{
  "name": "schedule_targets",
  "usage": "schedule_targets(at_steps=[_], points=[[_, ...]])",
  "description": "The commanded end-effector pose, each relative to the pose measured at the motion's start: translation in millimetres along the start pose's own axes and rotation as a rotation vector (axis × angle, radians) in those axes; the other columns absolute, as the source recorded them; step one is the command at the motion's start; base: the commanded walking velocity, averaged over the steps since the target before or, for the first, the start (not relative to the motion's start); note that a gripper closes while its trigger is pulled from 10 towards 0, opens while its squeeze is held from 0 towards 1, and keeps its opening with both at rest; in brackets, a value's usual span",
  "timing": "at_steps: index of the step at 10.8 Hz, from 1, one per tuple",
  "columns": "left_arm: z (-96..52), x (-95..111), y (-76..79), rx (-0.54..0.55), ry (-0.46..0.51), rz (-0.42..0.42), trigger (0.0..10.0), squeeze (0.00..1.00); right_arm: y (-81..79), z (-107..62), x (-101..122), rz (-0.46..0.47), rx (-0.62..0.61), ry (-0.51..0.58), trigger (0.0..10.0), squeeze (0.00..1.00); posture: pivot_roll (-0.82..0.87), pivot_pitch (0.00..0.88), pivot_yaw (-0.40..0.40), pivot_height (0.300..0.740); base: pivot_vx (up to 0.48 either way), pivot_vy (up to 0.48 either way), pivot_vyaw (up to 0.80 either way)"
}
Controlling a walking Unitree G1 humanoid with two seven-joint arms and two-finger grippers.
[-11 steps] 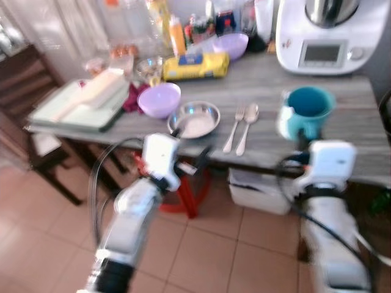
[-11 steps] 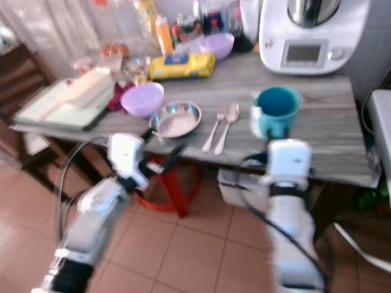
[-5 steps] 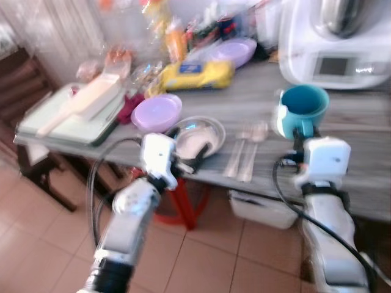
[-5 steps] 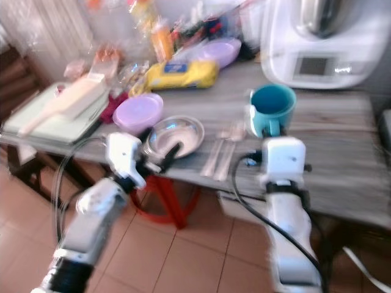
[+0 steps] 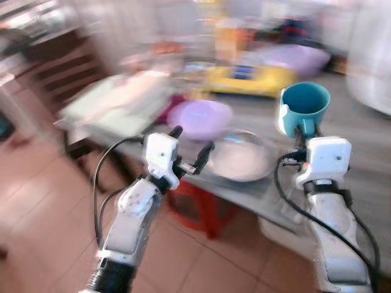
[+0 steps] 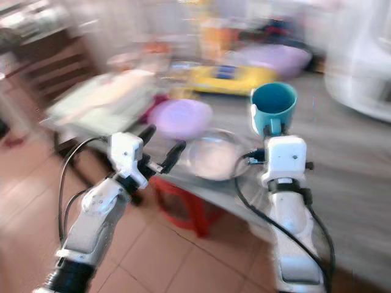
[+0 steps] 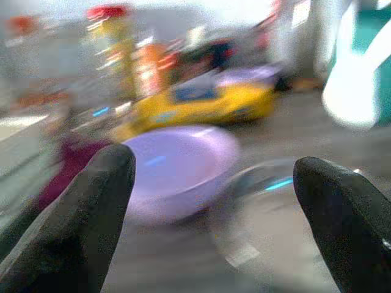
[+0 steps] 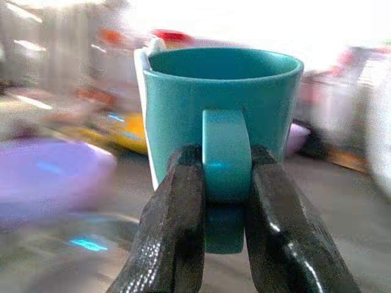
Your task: Setting the table
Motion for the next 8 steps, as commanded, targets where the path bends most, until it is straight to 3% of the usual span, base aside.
schedule_targets(at_steps=[1,2,7,8], points=[[3.3,6.6,4.6,-0.011,0.021,0.009,10.0,0.00,7.7,0.0,4.2,-0.012,-0.023,0.019,10.0,0.00,-0.13,0.086,0.164,0.740,0.300,0.000,0.79],[3.4,7.2,4.7,-0.010,0.026,0.006,10.0,0.00,7.9,0.4,4.5,-0.010,-0.026,0.020,10.0,0.00,-0.13,0.085,0.164,0.740,0.285,0.000,0.79],[-1.8,5.2,9.1,-0.040,0.017,-0.027,10.0,0.00,15.3,1.4,2.8,-0.009,-0.066,0.007,10.0,0.00,-0.13,0.088,0.162,0.740,0.000,0.000,0.00],[-1.7,3.8,10.5,-0.047,0.010,-0.039,10.0,0.00,17.7,2.0,1.8,-0.016,-0.074,0.001,10.0,0.00,-0.13,0.088,0.160,0.740,0.000,0.000,-0.80]])
Point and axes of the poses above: a point about 5 cm out from each wrist's last joint towards the gripper, its own z axis pointing out of the wrist towards the gripper, its own x axis along the axis of the wrist's last joint, y = z × x, the point moved 6 cm from there along z, pointing out of the wrist towards the gripper, and after that the axes turned 14 degrees about -z, right-handed, at the moved point
